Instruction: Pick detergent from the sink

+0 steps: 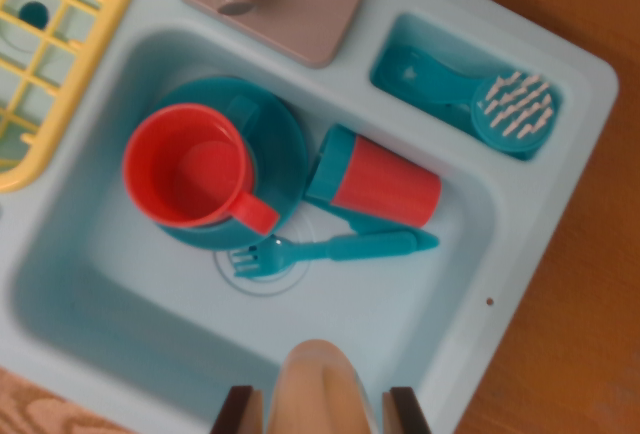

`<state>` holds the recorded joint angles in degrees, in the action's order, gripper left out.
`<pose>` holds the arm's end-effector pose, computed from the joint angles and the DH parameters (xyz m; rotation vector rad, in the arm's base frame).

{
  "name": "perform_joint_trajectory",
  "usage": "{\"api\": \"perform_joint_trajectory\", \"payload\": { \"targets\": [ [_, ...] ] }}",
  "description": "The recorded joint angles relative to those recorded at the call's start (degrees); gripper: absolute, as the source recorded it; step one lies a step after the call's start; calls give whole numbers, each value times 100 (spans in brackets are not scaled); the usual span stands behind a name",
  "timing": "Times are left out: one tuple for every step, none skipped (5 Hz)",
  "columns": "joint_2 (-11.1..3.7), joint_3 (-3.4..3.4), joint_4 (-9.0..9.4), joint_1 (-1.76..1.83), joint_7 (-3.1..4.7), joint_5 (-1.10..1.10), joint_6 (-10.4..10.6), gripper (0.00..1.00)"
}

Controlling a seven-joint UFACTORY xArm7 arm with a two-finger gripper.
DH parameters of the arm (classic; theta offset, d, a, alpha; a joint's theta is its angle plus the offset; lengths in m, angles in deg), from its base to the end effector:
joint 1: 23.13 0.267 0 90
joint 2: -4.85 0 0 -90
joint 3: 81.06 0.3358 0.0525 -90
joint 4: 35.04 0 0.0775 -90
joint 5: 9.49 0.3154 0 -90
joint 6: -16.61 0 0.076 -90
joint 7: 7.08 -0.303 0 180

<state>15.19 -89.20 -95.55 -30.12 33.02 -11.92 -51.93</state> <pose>0.3864 -0.1149 0.2760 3.0314 0.6976 0.0431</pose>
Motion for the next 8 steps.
{"api": "perform_joint_trajectory", "payload": {
  "targets": [
    [74,4,-122,2,-6,-9,-196,100],
    [74,4,-122,2,-6,-9,-196,100],
    [135,7,-222,4,-11,-16,-356,100],
    [135,7,-222,4,-11,-16,-356,100],
    [185,9,-305,6,-15,-23,-488,100],
    [185,9,-305,6,-15,-23,-488,100],
    [220,11,-362,7,-18,-27,-580,100],
    [220,11,-362,7,-18,-27,-580,100]
  ]
}}
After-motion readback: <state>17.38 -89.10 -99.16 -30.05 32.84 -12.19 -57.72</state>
